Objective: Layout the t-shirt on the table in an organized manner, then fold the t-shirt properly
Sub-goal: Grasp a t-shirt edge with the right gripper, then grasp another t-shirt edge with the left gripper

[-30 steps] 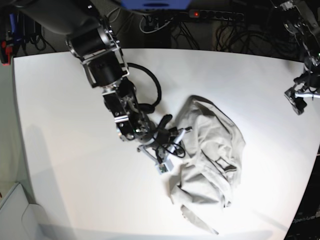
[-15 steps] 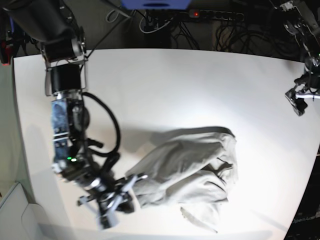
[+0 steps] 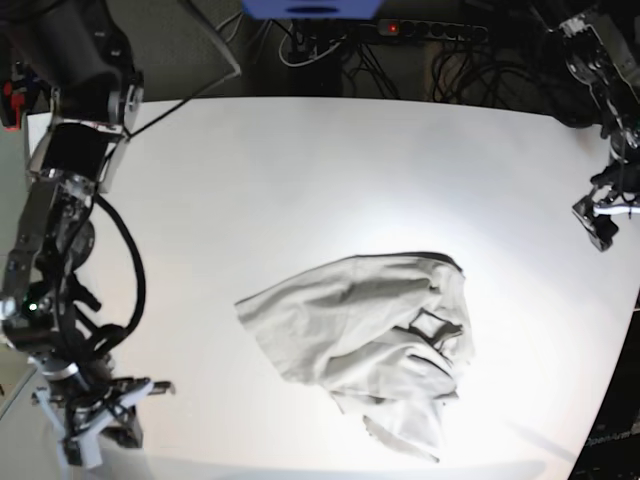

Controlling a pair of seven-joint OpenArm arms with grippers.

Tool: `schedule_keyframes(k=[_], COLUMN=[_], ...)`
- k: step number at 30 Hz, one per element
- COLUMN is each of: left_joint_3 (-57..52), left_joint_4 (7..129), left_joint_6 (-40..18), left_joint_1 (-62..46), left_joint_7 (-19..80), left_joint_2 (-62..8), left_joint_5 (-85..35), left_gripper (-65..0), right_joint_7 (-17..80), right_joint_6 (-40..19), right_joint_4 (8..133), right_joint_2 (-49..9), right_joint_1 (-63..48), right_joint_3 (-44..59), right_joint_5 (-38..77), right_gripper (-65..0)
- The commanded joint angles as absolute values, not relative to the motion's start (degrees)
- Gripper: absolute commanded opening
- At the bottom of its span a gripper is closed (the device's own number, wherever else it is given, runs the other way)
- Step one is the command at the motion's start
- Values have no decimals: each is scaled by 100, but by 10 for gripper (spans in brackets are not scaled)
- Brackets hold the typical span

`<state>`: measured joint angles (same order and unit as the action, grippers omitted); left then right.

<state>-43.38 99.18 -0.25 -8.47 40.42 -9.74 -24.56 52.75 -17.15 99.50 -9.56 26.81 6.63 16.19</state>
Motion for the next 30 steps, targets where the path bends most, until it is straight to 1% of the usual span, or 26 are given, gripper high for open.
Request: schedule_keyframes(k=[1,4,8,12,15,18,22,25,27,30], left_joint_3=[-4347,-4286,-3890,-3275,-2756,-2237,-1851,-1877,-1868,-1824], left_joint_4=[10035,10026,10026,9921,9613,9147,8040,7363,7002,6686], left_joint_6=[-48,-57,-57,-22,-22,-13,-13,-4,-4,-4], left_joint_1=[-796,-646,-303,163,514,866,1349,1543,1596,1604], left_joint_7=[3916,3916,3916,3916,3881,3864,3846,3776,3556,3319], left_joint_2=[-1024,-963,-884,-875,-875,-875,-813,-585,-479,-330], left_joint_5=[-2501,-2501,-2501,-2457,-2440,-2440,-2448,-2448,-2440,-2440], left_gripper=[0,0,0,0,0,0,0,0,0,0], right_joint_7=[5147,5147,5147,5138,5147,5174,5174,5182,5182,5182], right_joint_6=[-1745,-1745,-1745,-1745,-1745,-1745,-1745,-1745,-1745,-1745], right_joint_4=[9938,9543,9121,9059,9068,9077,9086,9095,9095,9095], right_joint_2=[-857,-593,-382,-330,-330,-356,-356,-365,-365,-365], right_joint_1=[2730,2475,2202,1991,1930,1868,1824,1763,1736,1736], right_joint_3=[602,391,-4,-233,-268,-277,-286,-286,-286,-286], right_joint_5=[1736,1736,1736,1736,1736,1736,1736,1736,1736,1736], right_gripper=[-650,-650,-650,-650,-650,-649,-649,-649,-649,-649])
